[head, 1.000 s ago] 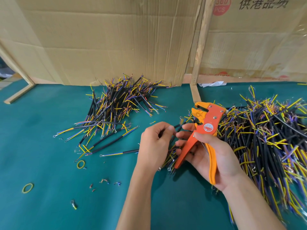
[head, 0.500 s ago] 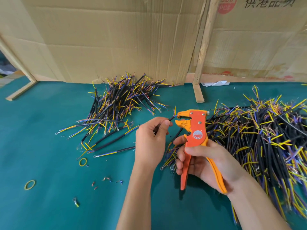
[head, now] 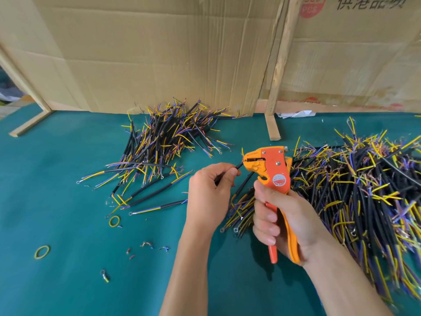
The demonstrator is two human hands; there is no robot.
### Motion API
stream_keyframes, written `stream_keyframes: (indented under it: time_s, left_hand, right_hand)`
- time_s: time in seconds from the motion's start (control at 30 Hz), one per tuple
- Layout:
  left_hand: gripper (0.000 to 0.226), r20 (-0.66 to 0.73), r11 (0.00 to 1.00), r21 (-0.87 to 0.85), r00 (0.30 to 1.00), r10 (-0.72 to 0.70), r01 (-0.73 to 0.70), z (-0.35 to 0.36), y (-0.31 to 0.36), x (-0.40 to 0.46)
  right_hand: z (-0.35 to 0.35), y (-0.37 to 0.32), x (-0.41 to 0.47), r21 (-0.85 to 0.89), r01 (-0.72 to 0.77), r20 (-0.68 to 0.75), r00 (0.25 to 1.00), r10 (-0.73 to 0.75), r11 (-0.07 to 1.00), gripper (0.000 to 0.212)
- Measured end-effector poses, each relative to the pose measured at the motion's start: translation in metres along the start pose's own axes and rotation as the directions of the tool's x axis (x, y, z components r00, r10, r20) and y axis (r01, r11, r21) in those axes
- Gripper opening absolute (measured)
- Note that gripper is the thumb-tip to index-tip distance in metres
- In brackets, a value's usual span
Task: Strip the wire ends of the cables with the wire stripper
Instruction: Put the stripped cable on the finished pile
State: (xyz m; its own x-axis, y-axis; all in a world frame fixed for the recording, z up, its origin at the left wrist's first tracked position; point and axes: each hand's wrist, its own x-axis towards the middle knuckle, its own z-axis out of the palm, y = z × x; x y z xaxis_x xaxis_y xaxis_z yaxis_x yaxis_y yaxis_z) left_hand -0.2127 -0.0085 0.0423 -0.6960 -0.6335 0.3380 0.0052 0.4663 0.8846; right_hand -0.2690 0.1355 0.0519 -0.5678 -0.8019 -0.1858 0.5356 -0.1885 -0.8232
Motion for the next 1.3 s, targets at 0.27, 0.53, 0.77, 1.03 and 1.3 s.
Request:
stream_keyframes:
  time_s: [0.27, 0.53, 0.77, 1.03, 1.3]
  left_hand:
    - [0.015, -0.174, 0.996, -0.077, 0.983, -0.062, 0.049, -0.001, -0.003, 0.002]
    - [0.014, -0.173, 0.993, -0.093, 0.981, -0.088, 0.073, 0.0, -0.001, 0.002]
    - [0.014, -0.126, 0.993, -0.07, 0.987, -0.101, 0.093, 0.001, 0.001, 0.001]
    - [0.009, -0.118, 0.996, -0.051, 0.99, -0.074, 0.069, 0.006, 0.002, 0.0]
    - [0.023, -0.146, 0.997, 0.053, 0.987, 0.071, -0.064, 0.006, 0.014, -0.005]
  right_hand:
    - [-0.005, -0.005, -0.001, 0.117, 0.008, 0.063, 0.998, -0.016, 0.993, 0.03]
    - [-0.004, -0.001, 0.0, -0.014, -0.058, 0.153, 0.986, 0.059, 0.998, 0.022]
    - [-0.002, 0.0, 0.001, -0.013, -0.05, 0.126, 0.991, 0.051, 0.999, 0.015]
    - [0.003, 0.003, 0.002, 0.01, -0.044, 0.006, 0.999, 0.044, 0.999, 0.036]
    - [-0.011, -0.01, 0.003, 0.253, 0.159, -0.172, 0.978, -0.118, 0.954, 0.026]
